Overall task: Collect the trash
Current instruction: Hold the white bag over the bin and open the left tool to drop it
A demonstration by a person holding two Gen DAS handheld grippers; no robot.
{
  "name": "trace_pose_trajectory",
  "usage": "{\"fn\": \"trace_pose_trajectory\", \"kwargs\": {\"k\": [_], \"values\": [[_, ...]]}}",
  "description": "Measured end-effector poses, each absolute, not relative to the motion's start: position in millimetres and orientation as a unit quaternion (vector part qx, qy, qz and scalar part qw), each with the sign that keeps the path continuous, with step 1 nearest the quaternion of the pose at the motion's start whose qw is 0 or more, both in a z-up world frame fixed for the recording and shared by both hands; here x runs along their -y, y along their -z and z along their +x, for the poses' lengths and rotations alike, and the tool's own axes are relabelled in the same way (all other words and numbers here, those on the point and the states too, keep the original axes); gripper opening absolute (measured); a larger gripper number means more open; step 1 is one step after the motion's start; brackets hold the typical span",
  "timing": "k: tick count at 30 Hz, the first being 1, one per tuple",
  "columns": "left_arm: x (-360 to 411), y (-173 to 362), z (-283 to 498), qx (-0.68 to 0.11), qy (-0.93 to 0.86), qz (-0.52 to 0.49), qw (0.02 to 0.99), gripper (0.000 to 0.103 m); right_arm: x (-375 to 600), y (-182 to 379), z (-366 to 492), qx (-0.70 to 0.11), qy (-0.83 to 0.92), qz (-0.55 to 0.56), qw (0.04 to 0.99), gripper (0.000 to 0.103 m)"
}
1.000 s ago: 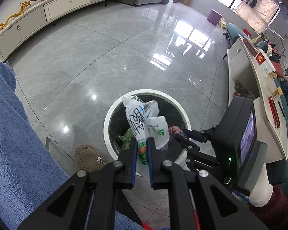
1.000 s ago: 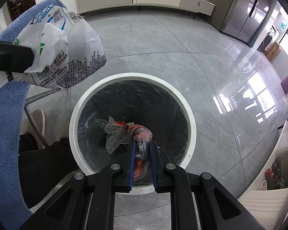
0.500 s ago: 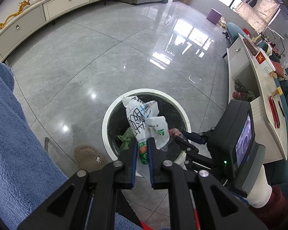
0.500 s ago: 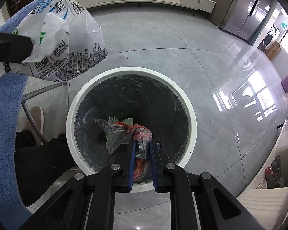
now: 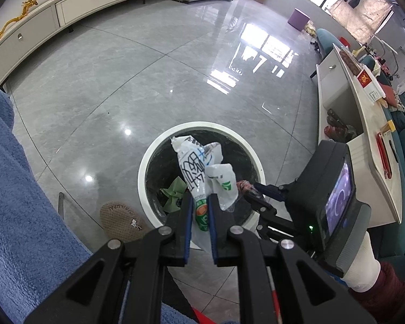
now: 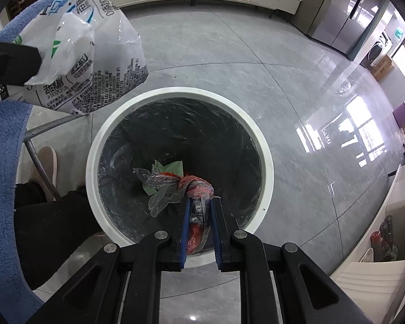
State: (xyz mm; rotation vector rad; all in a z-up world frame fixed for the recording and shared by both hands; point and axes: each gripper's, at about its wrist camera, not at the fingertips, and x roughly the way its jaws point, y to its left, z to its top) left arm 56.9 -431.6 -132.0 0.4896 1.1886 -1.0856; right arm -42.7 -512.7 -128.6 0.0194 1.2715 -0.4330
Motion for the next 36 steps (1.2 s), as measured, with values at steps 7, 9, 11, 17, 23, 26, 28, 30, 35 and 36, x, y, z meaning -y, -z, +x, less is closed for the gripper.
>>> {"fn": "trace_pose_trajectory", "kwargs": {"k": [7, 9, 11, 17, 23, 26, 28, 30, 35, 36], "values": [[434.8, 131.5, 55.6, -0.522, 0.485, 0.218, 0.667, 0.037, 514.3, 133.8, -45.7, -0.592, 0.206, 0.011, 0.779, 0.024], [435.7, 131.6, 55.6, -0.523, 0.486, 0.218, 0.666, 0.037, 514.6, 134.8, -46.1, -0.593, 0.207, 0.011, 0.778, 0.025], [435.7, 131.5, 55.9, -0.523, 0.485, 0.217, 0.666, 0.037, 515.0, 135.2, -46.9, -0.594, 0.208, 0.011, 0.777, 0.025], [434.9, 131.3, 56.7, -0.524, 0.485, 0.213, 0.667, 0.037, 515.2, 135.5, -48.1, -0.596, 0.211, 0.012, 0.775, 0.027], [431.4, 131.2, 58.4, -0.525, 0.486, 0.206, 0.667, 0.037, 515.0, 136.6, -49.0, -0.600, 0.213, 0.010, 0.771, 0.028], [430.8, 131.2, 58.6, -0.526, 0.487, 0.203, 0.667, 0.037, 515.5, 136.7, -49.4, -0.601, 0.215, 0.010, 0.770, 0.028], [430.3, 131.0, 59.2, -0.526, 0.488, 0.201, 0.667, 0.037, 515.3, 137.2, -49.7, -0.602, 0.216, 0.010, 0.769, 0.028], [429.5, 130.3, 59.7, -0.526, 0.489, 0.199, 0.667, 0.037, 515.2, 137.7, -49.7, -0.604, 0.216, 0.009, 0.767, 0.028], [427.8, 130.0, 61.4, -0.528, 0.490, 0.192, 0.667, 0.037, 514.6, 137.4, -48.9, -0.606, 0.218, 0.008, 0.765, 0.028], [427.0, 129.8, 61.9, -0.528, 0.490, 0.190, 0.667, 0.037, 514.3, 137.2, -49.2, -0.606, 0.218, 0.007, 0.765, 0.028]]}}
